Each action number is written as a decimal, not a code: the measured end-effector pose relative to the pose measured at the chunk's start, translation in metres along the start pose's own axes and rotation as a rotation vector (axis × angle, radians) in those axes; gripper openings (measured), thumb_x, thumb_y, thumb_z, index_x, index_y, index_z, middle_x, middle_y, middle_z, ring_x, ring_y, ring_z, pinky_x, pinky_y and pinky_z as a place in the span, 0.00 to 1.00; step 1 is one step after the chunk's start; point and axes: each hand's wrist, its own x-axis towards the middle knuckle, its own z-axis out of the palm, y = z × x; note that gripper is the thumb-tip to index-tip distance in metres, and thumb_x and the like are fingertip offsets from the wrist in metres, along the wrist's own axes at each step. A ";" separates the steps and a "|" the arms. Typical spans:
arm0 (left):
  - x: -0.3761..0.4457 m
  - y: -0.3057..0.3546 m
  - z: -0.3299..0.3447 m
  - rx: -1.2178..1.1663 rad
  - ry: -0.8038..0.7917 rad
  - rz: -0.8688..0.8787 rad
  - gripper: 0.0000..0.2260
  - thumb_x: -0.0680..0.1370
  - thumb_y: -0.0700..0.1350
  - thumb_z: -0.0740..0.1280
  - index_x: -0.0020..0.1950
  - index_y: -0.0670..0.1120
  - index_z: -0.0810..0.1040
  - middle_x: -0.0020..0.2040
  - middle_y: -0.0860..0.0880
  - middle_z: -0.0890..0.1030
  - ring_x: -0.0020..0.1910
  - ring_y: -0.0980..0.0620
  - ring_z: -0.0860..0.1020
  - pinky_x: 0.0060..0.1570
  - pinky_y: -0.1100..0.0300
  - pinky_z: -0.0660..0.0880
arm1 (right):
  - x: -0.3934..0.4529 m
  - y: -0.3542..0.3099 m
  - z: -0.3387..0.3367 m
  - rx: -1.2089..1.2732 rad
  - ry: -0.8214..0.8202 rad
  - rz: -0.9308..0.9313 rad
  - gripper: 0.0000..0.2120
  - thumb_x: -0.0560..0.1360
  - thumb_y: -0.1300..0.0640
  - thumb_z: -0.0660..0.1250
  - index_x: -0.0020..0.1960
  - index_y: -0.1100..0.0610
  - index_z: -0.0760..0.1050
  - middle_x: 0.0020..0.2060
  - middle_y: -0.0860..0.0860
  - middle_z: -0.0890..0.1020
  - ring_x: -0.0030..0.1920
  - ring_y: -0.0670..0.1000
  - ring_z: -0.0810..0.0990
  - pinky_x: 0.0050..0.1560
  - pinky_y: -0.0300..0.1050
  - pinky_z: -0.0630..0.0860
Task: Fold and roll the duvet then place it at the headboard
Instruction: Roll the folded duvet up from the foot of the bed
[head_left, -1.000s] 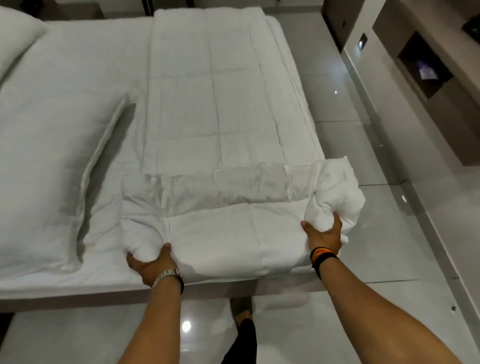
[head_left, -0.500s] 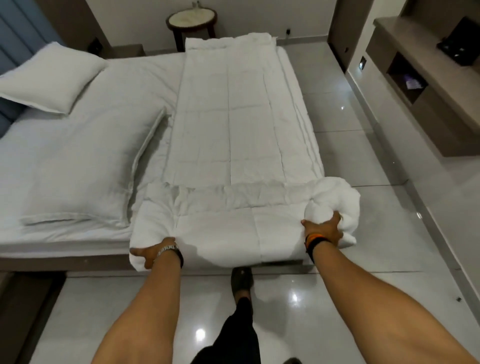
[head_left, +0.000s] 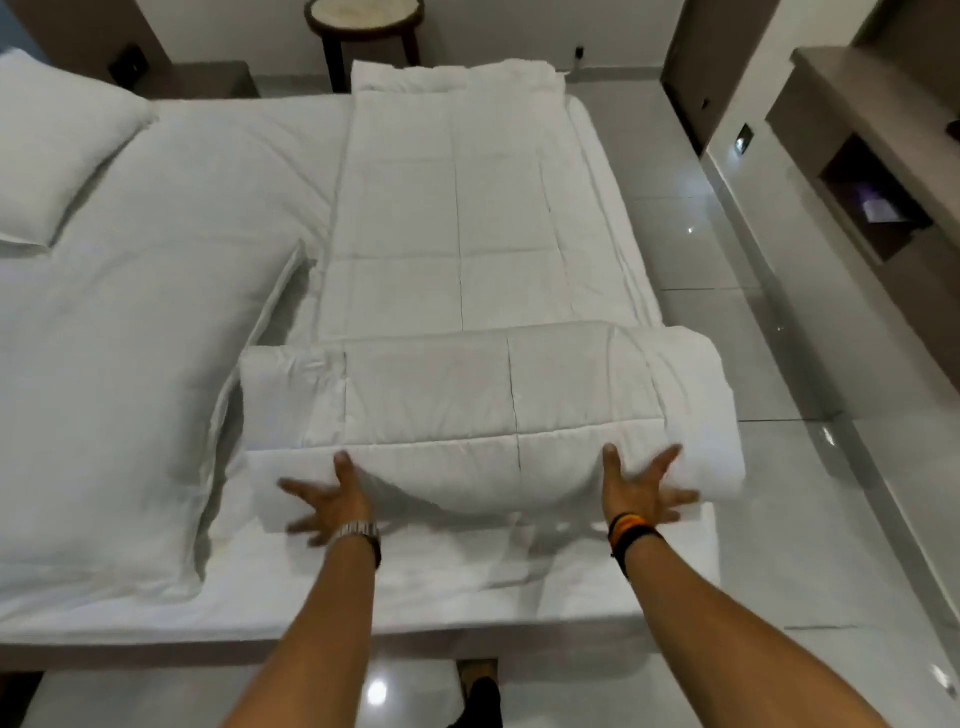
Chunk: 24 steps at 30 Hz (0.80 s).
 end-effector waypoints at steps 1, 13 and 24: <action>0.009 -0.002 0.013 -0.015 0.004 -0.041 0.48 0.74 0.73 0.65 0.82 0.64 0.36 0.82 0.33 0.36 0.80 0.27 0.49 0.75 0.31 0.54 | 0.009 0.001 0.012 0.009 0.010 0.019 0.55 0.71 0.30 0.71 0.82 0.34 0.36 0.80 0.63 0.30 0.81 0.70 0.39 0.79 0.70 0.49; 0.061 -0.018 0.073 -0.238 0.240 -0.040 0.58 0.64 0.76 0.72 0.82 0.65 0.39 0.79 0.32 0.58 0.72 0.36 0.71 0.69 0.46 0.71 | 0.055 0.003 0.077 0.222 0.227 0.115 0.64 0.59 0.23 0.75 0.80 0.30 0.37 0.81 0.58 0.32 0.83 0.60 0.44 0.82 0.60 0.53; 0.071 0.027 0.087 -0.214 0.126 0.090 0.57 0.67 0.49 0.83 0.83 0.66 0.46 0.75 0.44 0.71 0.61 0.45 0.78 0.60 0.56 0.70 | 0.091 -0.059 0.078 0.209 0.164 0.021 0.58 0.64 0.49 0.84 0.80 0.30 0.50 0.75 0.62 0.58 0.69 0.66 0.72 0.67 0.59 0.72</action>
